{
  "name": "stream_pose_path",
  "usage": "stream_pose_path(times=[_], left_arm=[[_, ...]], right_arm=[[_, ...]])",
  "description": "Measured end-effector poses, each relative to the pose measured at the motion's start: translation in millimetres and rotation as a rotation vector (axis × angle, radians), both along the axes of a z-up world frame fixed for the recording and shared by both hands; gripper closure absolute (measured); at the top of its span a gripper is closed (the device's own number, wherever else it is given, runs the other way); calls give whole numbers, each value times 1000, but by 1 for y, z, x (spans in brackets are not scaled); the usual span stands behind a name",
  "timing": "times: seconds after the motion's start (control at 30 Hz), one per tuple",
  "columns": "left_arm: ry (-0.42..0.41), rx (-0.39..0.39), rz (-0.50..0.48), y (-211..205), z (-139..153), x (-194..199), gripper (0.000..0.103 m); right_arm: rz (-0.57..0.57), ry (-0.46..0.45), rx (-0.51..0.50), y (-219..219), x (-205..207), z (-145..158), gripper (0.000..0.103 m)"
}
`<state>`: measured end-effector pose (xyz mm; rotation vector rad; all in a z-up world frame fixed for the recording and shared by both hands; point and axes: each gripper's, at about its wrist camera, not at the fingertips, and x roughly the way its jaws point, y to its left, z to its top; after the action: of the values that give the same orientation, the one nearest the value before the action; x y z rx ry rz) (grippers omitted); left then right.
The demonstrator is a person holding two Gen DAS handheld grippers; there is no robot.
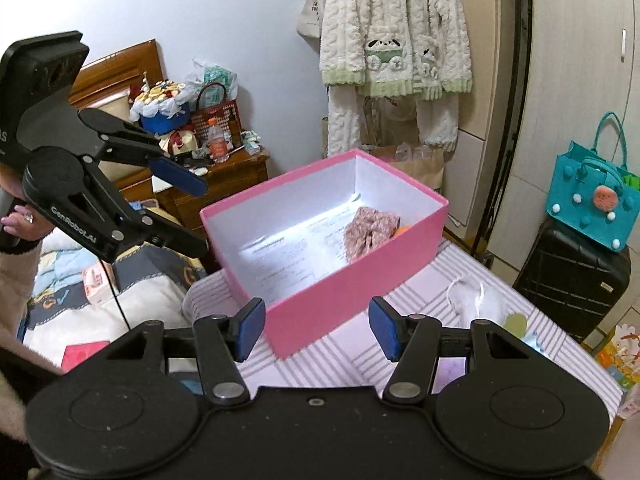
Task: Organize soft objects
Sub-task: 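Grasp the white wipes pack with the left tool while the right tool grasps the pink pom-pom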
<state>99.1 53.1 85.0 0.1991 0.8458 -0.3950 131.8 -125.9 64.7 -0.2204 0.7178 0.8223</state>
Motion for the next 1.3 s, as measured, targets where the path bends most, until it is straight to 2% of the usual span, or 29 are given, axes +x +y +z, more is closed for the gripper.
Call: stream_pose_path(times=[0.3,0.53,0.7,0.83,1.0,1.3], left_arm=[[-31,29,-105,-34,-13,-25,27],[4,-36,-189,-60,-36,-28,26],[7,-57,-213,-80,-54,-25,26],[40,-83,-231,-95,-68,-17,26],[68,-90,-229,-112,-82,-7,26],[59,-155,-125,-126,-101,30,27]], right_arm=[[-9,20,-18,-22,-38,-17,40],[-49,56,-11,-48,-56,-40,38],[-92,73,2,-65,-64,-59,37],[-121,85,11,-81,-66,-74,37],[-170,100,20,-100,-61,-90,37],[-276,64,14,-134,-26,-105,37]])
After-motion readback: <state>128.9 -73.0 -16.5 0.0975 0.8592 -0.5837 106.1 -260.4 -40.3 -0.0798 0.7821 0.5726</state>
